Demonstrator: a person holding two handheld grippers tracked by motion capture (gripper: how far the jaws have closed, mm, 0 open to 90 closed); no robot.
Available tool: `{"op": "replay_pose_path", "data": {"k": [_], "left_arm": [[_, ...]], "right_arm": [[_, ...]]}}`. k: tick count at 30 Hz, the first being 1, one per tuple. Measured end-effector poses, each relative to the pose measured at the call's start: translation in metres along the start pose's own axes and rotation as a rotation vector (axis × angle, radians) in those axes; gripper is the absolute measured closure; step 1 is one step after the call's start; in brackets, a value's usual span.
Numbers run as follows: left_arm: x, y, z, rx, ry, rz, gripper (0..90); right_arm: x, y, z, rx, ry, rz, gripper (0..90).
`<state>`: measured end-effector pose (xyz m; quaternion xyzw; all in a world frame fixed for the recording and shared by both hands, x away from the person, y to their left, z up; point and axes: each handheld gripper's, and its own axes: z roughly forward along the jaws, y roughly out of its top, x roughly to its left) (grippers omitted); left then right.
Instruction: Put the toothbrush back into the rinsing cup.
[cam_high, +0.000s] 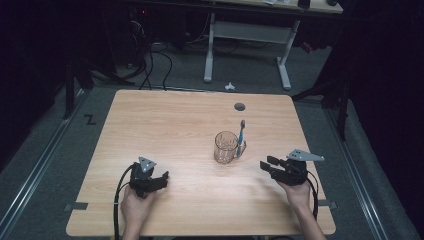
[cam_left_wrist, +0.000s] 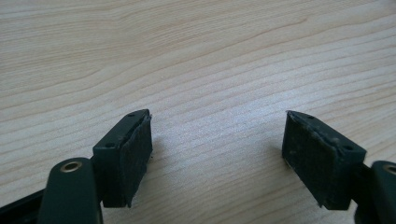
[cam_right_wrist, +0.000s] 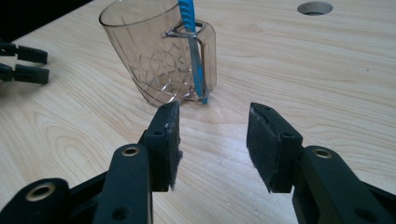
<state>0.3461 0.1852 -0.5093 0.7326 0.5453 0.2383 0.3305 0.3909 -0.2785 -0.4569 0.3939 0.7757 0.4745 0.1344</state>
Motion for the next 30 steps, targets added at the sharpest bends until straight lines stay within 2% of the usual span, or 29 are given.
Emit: {"op": "replay_pose_path", "data": {"k": [13, 30], "left_arm": [[0.0, 0.0, 0.0, 0.0, 0.0, 0.0, 24.9], [0.0, 0.0, 0.0, 0.0, 0.0, 0.0, 24.9]], "right_arm": [[-0.001, -0.004, 0.016, 0.057, -0.029, -0.012, 53.7], [-0.01, -0.018, 0.028, 0.077, -0.069, 0.008, 53.2]]}}
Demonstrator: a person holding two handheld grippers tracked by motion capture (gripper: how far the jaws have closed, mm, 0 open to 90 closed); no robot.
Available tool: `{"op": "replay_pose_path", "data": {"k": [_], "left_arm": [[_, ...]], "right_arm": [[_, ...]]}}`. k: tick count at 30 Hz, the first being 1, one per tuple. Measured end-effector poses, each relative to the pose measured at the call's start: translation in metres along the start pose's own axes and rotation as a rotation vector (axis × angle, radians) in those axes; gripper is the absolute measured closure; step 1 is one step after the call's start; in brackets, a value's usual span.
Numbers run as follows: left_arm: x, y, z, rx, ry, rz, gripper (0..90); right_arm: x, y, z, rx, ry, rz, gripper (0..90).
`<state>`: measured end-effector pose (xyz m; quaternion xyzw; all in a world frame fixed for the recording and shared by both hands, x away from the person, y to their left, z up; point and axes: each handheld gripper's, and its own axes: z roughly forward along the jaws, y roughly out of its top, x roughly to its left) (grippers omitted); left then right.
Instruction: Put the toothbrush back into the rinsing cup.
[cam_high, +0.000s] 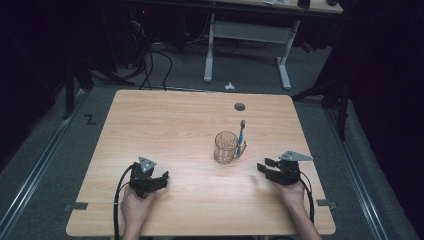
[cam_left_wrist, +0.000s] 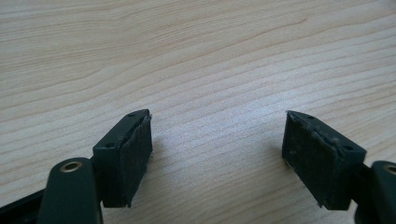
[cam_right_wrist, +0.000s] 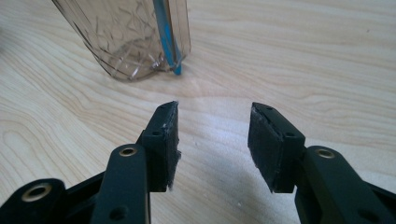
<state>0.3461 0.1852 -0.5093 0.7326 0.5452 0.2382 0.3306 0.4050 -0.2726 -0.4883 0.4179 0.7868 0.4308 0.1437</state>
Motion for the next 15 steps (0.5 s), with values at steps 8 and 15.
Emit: {"op": "replay_pose_path", "data": {"k": [8, 15], "left_arm": [[0.0, 0.0, 0.0, 0.0, 0.0, 0.0, 24.9], [0.0, 0.0, 0.0, 0.0, 0.0, 0.0, 24.9]], "right_arm": [[0.001, -0.002, 0.008, 0.027, -0.02, -0.012, 52.3], [0.004, -0.005, 0.016, 0.052, -0.065, -0.06, 51.9]]}}
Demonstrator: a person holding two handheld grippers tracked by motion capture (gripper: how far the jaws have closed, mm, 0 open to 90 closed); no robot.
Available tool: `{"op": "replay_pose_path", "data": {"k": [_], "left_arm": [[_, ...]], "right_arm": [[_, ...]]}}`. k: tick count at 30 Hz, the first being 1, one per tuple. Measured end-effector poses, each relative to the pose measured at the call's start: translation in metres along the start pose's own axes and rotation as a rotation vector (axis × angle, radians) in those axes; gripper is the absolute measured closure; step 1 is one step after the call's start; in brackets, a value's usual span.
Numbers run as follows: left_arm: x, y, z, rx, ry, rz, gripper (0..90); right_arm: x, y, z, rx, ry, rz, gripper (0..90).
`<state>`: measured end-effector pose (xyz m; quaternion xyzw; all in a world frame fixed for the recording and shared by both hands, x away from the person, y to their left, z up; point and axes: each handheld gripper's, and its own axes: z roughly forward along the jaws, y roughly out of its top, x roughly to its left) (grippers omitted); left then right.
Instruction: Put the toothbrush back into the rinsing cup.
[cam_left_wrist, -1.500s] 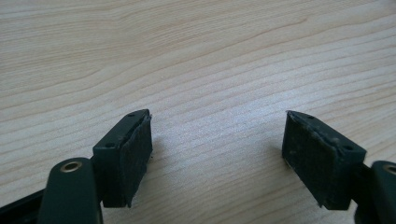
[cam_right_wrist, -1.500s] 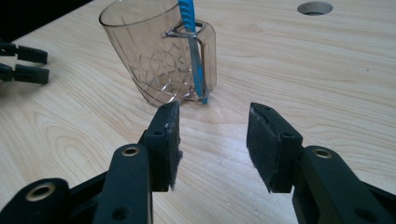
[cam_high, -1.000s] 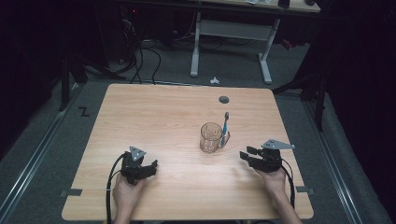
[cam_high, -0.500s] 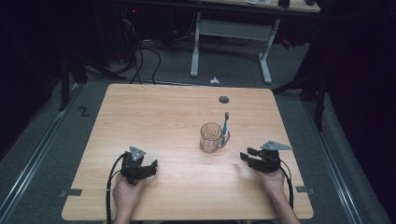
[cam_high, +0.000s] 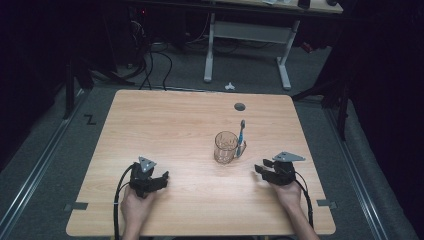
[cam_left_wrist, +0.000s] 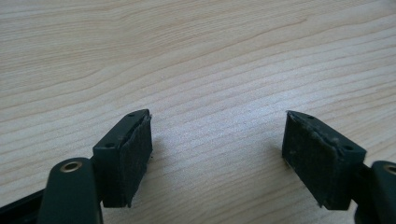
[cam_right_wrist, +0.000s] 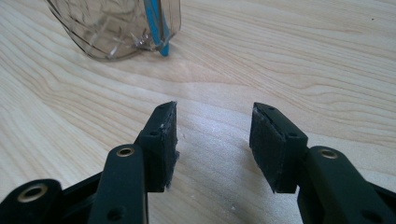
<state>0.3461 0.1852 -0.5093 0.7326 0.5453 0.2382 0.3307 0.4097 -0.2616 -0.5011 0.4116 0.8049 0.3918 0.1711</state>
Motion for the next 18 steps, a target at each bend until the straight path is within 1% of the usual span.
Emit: {"op": "replay_pose_path", "data": {"k": [1, 3, 9, 14, 16, 18], "left_arm": [[0.0, 0.0, 0.0, 0.0, 0.0, 0.0, 24.9], [0.0, 0.0, 0.0, 0.0, 0.0, 0.0, 24.9], [0.0, 0.0, 0.0, 0.0, 0.0, 0.0, 24.9], [0.0, 0.0, 0.0, 0.0, 0.0, 0.0, 24.9], [0.0, 0.0, 0.0, 0.0, -0.001, 0.0, 24.9], [0.0, -0.0001, 0.0, 0.0, -0.001, 0.0, 24.9]], "right_arm": [[0.0008, 0.0004, 0.0012, 0.012, -0.008, -0.005, 51.7], [0.002, 0.0007, 0.0015, 0.008, -0.019, -0.022, 51.7], [0.003, 0.0012, 0.0025, 0.016, -0.036, -0.027, 51.1], [0.0082, 0.0021, 0.0055, 0.045, -0.067, -0.073, 49.9], [0.0097, 0.002, 0.0057, 0.044, -0.076, -0.084, 49.5], [0.0085, 0.0022, 0.0058, 0.045, -0.072, -0.077, 48.3]]}}
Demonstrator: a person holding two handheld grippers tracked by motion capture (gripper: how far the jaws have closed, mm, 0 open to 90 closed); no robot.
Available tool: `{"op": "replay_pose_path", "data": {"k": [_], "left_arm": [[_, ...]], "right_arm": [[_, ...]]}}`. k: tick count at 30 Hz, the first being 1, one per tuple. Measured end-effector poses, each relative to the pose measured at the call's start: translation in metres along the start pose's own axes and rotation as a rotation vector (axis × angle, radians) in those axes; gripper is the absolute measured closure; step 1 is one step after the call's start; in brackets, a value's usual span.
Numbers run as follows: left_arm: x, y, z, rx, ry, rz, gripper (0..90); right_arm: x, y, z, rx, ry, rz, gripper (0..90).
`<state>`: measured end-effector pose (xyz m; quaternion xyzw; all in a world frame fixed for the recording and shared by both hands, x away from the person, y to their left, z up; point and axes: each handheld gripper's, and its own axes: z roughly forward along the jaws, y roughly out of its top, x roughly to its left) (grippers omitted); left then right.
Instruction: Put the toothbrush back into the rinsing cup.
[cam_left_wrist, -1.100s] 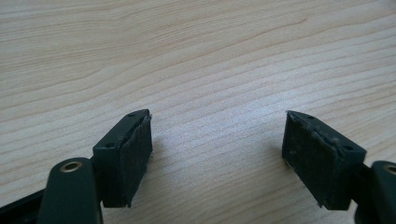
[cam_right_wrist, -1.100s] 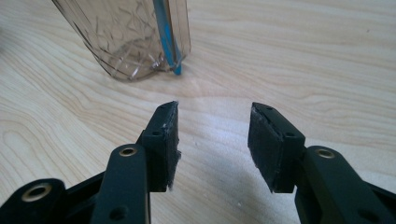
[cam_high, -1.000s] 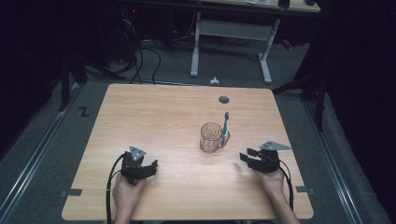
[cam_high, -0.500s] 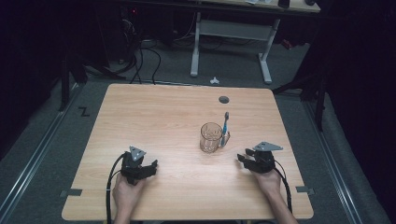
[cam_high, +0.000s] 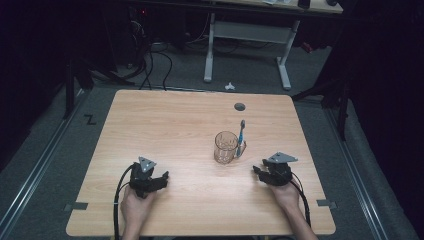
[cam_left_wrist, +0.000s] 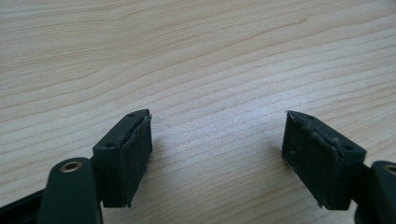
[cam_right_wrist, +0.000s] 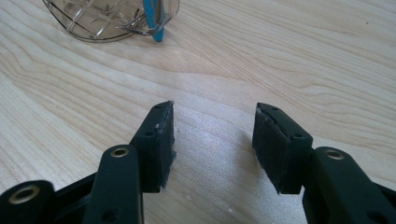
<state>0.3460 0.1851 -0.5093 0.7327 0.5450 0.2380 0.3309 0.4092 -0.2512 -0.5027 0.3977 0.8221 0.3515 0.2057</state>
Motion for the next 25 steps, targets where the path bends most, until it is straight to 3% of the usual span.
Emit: {"op": "replay_pose_path", "data": {"k": [4, 25], "left_arm": [[0.0, -0.0001, -0.0001, 0.0, 0.0, 0.0, 24.9], [0.0003, -0.0001, -0.0001, -0.001, -0.002, -0.003, 25.3]], "right_arm": [[-0.0034, -0.0002, 0.0002, 0.009, 0.013, 0.044, 45.1], [-0.0024, -0.0005, 0.0, 0.014, -0.004, 0.057, 40.9]]}}
